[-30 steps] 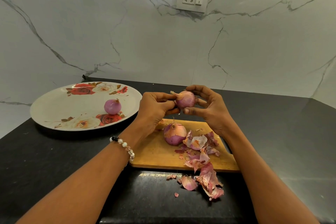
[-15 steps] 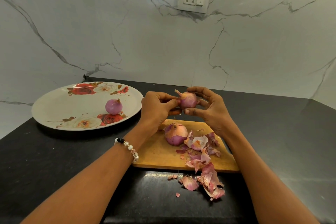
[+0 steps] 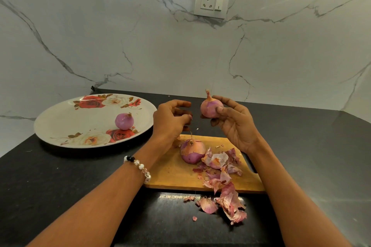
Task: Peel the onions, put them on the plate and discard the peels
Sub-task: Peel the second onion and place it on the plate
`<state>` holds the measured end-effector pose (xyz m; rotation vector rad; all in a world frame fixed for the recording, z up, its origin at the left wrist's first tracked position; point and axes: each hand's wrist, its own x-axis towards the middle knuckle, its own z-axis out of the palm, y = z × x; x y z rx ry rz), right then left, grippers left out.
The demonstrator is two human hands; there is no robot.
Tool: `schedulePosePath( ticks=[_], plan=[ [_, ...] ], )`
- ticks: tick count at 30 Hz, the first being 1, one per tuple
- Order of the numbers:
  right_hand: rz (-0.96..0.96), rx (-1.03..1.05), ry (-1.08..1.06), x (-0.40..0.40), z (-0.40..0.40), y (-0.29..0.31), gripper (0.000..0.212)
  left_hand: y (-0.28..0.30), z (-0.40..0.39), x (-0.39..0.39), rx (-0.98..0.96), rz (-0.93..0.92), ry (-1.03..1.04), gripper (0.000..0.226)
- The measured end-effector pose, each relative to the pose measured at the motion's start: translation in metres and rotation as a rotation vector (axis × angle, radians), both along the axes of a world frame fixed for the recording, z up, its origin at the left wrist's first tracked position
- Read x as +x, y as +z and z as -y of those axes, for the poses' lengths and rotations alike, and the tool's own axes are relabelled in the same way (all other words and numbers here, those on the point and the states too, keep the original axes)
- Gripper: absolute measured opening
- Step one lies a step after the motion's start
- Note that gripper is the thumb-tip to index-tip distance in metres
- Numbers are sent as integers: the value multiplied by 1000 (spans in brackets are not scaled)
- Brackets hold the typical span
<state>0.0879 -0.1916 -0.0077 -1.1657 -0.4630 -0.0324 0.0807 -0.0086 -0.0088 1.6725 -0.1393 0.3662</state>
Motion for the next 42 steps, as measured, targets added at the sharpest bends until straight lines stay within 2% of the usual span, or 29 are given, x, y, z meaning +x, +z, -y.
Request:
schedulePosePath(
  ticks=[3,5,9,14,18,26,34,42],
  plan=[
    [10,-67,-17,-2,-1,1,46,-1,1,1,27,73,-8,17],
    [30,-132,-27,-3,-2,0,44,0,2,0,30,99,-26,15],
    [48,-202,-61,-6,-3,1,42,3,1,-3,72,90,-126,37],
    [40,-246,-74,-6,-2,1,41,2,0,-4,49,84,-175,30],
    [52,-316,-77,-8,-2,0,31,1,-2,-4,69,65,-182,24],
    [39,-322,-79,-7,-4,-1,29,-3,-3,0,100,81,-132,22],
    [59,-257,-117,-5,-2,0,32,-1,2,-2,-20,70,-132,18],
    [163,-435,-215,-4,-5,-4,47,-5,4,-1,154,146,-28,16]
  ],
)
